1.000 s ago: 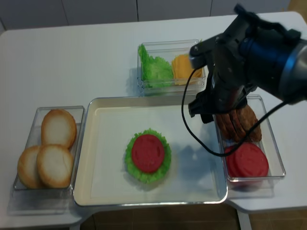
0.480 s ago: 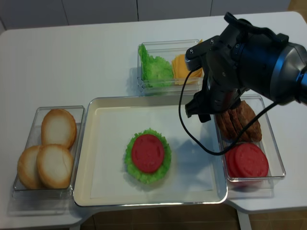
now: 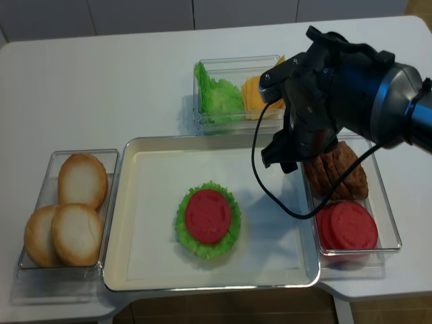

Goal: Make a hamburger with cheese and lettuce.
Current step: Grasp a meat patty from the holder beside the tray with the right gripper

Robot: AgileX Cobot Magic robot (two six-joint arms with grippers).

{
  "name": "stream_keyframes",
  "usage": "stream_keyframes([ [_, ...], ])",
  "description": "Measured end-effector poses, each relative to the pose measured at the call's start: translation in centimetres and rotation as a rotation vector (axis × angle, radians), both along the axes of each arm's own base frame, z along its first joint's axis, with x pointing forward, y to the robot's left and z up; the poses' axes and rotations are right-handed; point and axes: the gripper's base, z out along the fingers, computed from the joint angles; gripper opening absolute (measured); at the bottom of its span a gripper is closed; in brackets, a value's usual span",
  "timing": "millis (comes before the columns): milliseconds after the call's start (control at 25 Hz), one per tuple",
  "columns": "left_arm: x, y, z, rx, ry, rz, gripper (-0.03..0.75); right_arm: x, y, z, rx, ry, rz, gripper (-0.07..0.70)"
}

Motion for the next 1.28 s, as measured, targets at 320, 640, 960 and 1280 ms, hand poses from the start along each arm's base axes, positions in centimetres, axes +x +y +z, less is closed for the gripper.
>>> stream_keyframes([
  [320, 0.0, 0.0, 0.0, 0.0, 0.0, 0.0, 0.401, 0.1, 0.0, 0.0, -0.005, -0.003, 0.003, 0.239],
  [640, 0.0, 0.0, 0.0, 0.0, 0.0, 0.0, 0.401, 0.1, -0.1, 0.0, -0.012, -0.003, 0.004, 0.128],
  [960, 0.0, 0.0, 0.0, 0.0, 0.0, 0.0, 0.401, 0.0, -0.1, 0.1, -0.013, -0.003, 0.002, 0.127],
  [1280, 0.0, 0.0, 0.0, 0.0, 0.0, 0.0, 0.401, -1.1, -0.6, 2.8, 0.049, -0.046, -0.017, 0.123],
])
